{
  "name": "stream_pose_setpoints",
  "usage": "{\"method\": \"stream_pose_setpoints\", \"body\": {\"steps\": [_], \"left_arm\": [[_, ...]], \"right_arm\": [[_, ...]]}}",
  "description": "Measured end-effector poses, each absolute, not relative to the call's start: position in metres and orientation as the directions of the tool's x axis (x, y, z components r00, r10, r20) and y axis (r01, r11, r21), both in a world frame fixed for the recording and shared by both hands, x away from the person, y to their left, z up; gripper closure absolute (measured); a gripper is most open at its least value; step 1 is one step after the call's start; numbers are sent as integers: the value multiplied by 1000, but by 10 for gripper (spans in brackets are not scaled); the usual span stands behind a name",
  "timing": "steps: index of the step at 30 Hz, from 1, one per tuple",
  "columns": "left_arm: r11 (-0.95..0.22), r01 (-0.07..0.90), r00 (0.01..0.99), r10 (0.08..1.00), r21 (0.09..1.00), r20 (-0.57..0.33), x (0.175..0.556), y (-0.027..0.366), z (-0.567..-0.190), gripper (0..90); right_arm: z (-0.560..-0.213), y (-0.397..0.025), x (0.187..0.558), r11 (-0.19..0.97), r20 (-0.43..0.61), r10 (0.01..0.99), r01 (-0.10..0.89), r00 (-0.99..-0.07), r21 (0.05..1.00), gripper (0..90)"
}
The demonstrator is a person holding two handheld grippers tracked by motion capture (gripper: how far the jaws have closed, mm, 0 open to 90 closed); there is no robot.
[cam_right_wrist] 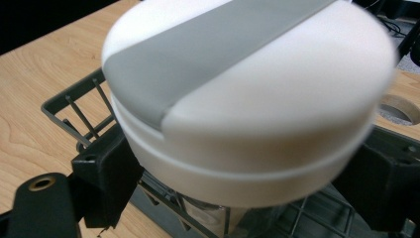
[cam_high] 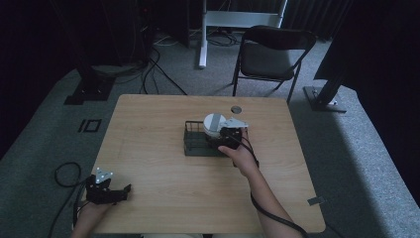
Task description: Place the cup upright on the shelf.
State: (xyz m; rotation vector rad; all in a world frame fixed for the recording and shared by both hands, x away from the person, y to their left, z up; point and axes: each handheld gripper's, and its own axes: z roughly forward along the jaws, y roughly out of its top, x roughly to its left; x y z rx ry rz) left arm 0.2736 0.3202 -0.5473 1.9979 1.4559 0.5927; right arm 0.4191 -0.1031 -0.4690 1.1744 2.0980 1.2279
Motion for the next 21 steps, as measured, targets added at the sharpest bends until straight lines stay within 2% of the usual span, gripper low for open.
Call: {"method": "stream_pose_setpoints", "body": {"steps": [21], "left_arm": [[-227, 690, 302, 953, 687, 11, 274, 320, -547, 12]], "right_arm": [[-462, -119, 402, 226, 56, 823, 417, -565, 880, 122]]}}
